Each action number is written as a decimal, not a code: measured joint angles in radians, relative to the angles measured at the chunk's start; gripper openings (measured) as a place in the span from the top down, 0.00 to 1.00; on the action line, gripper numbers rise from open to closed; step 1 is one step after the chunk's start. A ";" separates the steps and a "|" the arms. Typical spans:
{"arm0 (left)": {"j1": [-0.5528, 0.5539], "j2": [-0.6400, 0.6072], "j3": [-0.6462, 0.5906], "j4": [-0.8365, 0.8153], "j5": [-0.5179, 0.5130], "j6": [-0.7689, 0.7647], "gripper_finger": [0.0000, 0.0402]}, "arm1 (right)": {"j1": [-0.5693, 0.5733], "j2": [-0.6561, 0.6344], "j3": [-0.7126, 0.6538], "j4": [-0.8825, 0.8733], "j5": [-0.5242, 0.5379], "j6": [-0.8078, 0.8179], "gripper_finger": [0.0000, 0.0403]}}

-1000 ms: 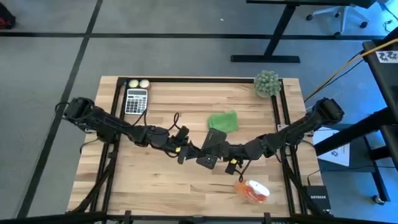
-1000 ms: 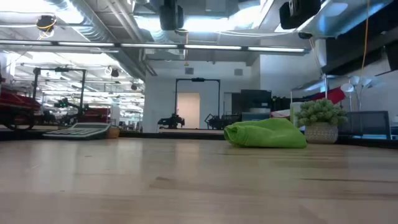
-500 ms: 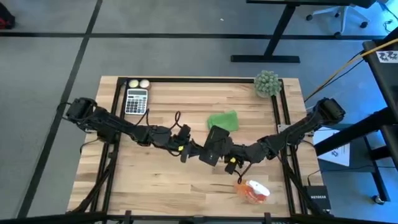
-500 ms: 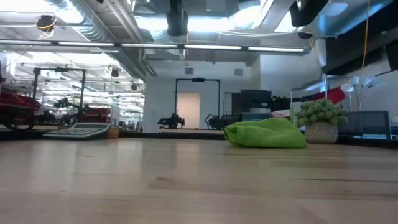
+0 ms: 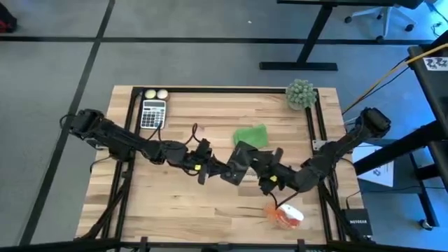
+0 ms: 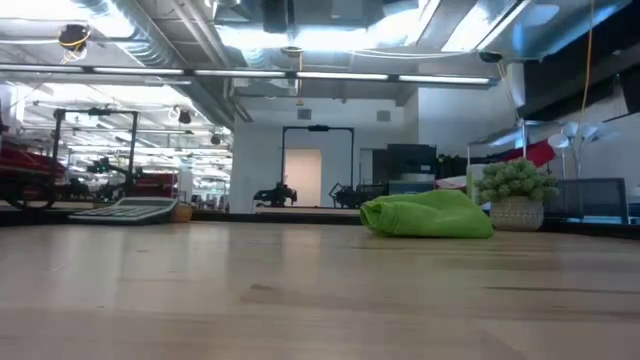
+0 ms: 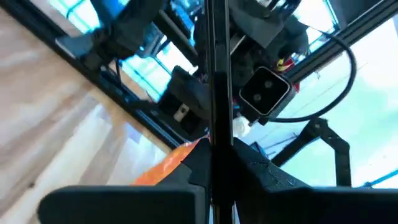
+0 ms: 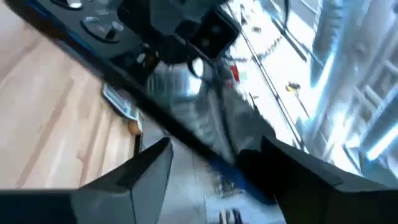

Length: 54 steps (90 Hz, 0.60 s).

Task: Apply microfiber cloth
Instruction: Spray the black cellphone using the cleaning bottle

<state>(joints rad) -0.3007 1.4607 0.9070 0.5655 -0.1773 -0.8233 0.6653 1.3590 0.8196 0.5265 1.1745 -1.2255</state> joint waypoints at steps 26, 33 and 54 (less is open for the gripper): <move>0.012 -0.143 0.002 -0.199 -0.147 0.179 0.96 | 0.033 -0.161 0.011 -0.039 0.176 0.420 0.43; 0.014 -0.166 0.001 -0.235 -0.186 0.210 0.96 | 0.052 -0.215 0.011 -0.093 0.175 0.500 0.43; 0.011 -0.172 0.000 -0.342 -0.216 0.237 0.96 | 0.087 -0.357 0.011 -0.465 -0.070 1.042 0.44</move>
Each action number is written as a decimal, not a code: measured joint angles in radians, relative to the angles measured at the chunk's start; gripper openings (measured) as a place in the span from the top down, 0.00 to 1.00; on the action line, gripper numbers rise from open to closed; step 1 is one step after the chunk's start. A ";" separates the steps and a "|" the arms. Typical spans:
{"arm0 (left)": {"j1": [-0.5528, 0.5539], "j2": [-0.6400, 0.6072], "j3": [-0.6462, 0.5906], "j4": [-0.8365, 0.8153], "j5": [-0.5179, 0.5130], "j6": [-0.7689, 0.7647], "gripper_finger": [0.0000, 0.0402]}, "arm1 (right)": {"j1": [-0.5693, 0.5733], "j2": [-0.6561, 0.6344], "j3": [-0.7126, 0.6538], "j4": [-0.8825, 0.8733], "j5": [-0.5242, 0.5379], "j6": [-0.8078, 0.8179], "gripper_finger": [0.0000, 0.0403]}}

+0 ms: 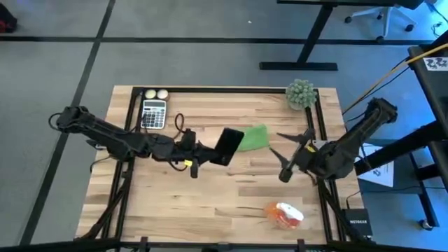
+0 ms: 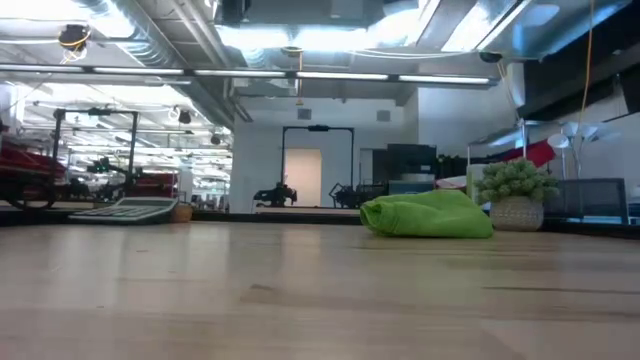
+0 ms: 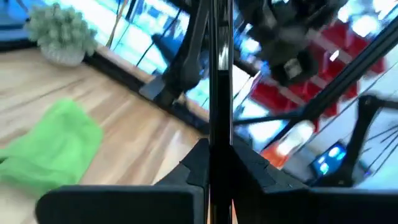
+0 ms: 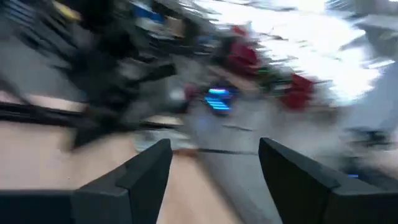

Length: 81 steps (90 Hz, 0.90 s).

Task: Apply microfiber cloth
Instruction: Spray the black cellphone using the cleaning bottle

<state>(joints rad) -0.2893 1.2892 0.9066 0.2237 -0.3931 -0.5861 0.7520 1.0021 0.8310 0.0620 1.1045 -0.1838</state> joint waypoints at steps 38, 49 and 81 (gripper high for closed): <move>-0.042 0.111 0.000 -0.047 -0.001 0.007 0.96 | -0.021 -0.123 -0.004 -0.821 -0.867 1.148 0.44; -0.073 0.204 0.000 -0.039 0.000 -0.018 0.96 | 0.046 -0.063 -0.024 -0.905 -0.996 1.286 0.44; -0.183 0.497 0.000 0.412 0.020 -0.066 0.96 | 0.315 0.176 -0.179 -0.760 -1.075 1.524 0.44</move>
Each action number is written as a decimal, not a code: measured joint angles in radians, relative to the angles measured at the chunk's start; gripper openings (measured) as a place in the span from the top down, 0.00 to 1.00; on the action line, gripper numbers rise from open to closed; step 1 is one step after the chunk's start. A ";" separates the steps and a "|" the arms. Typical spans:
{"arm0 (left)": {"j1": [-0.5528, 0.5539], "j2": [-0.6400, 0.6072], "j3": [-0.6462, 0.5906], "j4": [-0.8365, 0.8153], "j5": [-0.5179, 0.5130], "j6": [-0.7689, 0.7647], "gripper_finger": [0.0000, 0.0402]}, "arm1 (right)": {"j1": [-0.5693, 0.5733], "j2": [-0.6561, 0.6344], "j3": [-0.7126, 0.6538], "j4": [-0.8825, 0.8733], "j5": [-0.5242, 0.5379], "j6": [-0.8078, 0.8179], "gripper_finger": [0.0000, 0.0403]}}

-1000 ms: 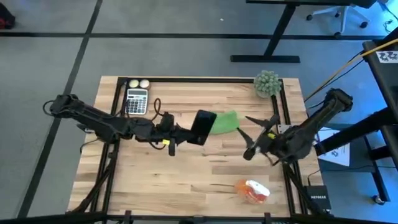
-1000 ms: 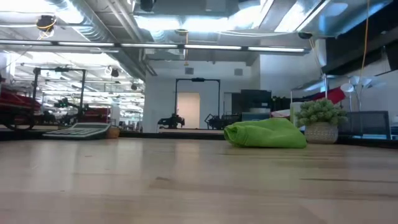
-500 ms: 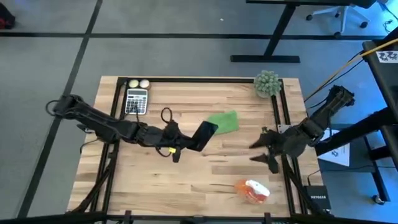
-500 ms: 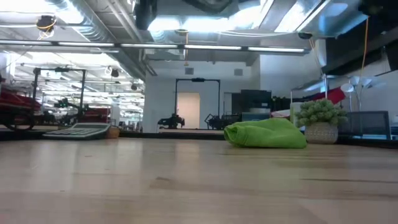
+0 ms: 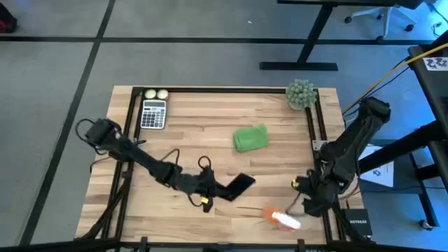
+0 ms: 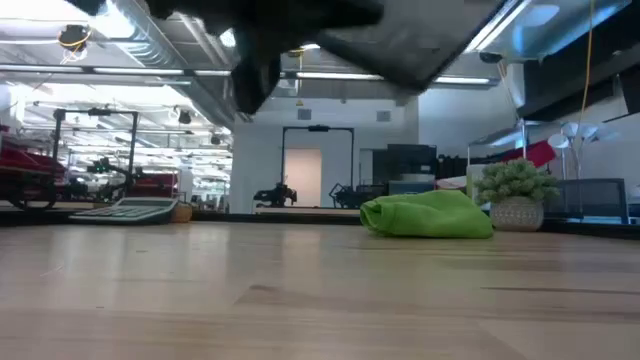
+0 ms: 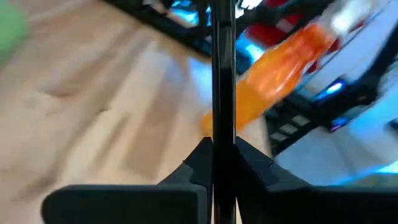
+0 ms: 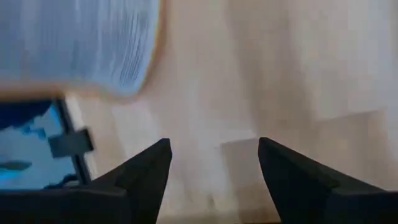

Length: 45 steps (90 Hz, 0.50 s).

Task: Apply microfiber cloth
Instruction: Spray the black cellphone using the cleaning bottle

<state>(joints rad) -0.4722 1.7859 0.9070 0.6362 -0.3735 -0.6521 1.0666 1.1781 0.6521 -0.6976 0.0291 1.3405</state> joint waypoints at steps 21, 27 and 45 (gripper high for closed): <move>-0.008 0.106 0.027 0.112 0.025 -0.069 0.96 | 0.059 0.110 -0.002 0.235 0.128 0.053 0.44; -0.011 0.122 0.035 0.110 0.034 -0.082 0.96 | 0.059 0.137 -0.001 0.295 0.139 0.045 0.44; 0.002 0.119 0.052 0.112 0.029 -0.085 0.96 | 0.059 0.167 -0.001 0.337 0.142 0.041 0.44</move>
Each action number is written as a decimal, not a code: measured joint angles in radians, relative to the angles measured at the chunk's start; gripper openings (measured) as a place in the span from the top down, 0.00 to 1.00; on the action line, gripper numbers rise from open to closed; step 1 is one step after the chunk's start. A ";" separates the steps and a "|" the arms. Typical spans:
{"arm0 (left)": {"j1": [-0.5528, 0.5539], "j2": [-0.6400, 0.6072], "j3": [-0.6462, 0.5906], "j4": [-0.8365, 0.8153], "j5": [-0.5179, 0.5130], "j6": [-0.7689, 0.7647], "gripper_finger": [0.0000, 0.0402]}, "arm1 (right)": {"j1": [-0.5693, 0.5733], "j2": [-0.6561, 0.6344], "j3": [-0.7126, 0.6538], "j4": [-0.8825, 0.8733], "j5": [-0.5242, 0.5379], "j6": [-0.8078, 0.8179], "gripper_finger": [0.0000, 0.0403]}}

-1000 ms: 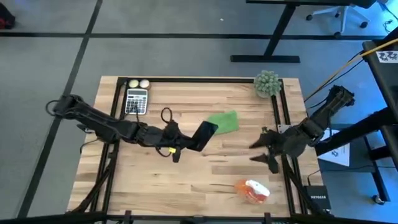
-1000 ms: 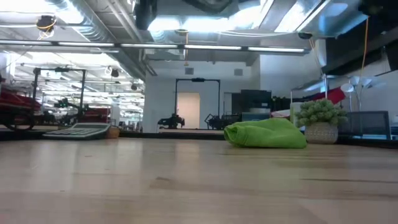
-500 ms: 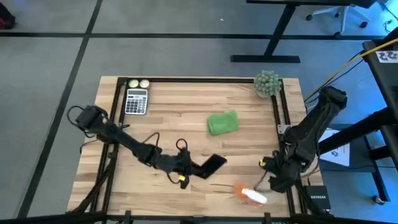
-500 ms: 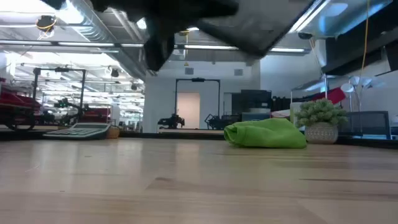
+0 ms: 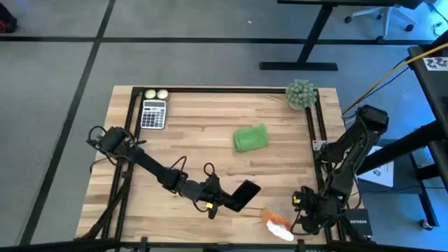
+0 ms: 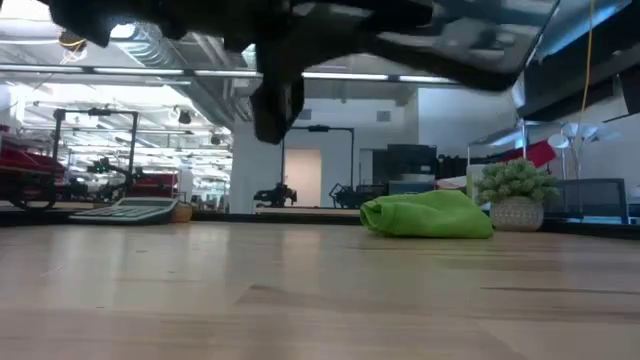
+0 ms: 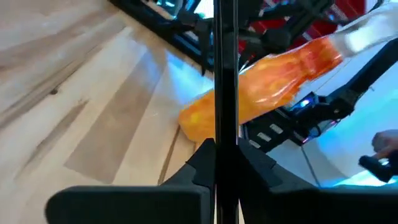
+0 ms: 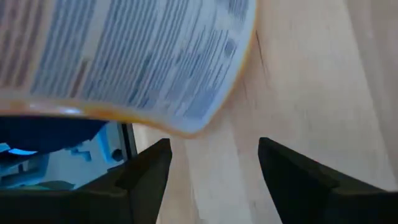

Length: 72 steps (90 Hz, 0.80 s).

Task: Apply microfiber cloth
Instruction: Spray the black cellphone using the cleaning bottle

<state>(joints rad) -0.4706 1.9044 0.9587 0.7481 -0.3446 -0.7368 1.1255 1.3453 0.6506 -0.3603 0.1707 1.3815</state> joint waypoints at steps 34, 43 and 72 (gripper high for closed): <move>0.015 -0.001 0.007 -0.017 0.026 0.006 0.96 | 0.004 -0.065 0.000 -0.022 -0.058 0.002 0.44; 0.015 -0.001 0.007 -0.027 0.025 0.001 0.96 | 0.017 -0.054 0.001 0.067 -0.040 -0.002 0.44; 0.015 -0.001 0.007 -0.035 0.024 -0.015 0.96 | 0.049 0.141 0.006 0.342 0.025 0.103 0.44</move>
<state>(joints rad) -0.4561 1.9038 0.9653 0.7129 -0.3206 -0.7521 1.1746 1.4860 0.6566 -0.0181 0.1953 1.4850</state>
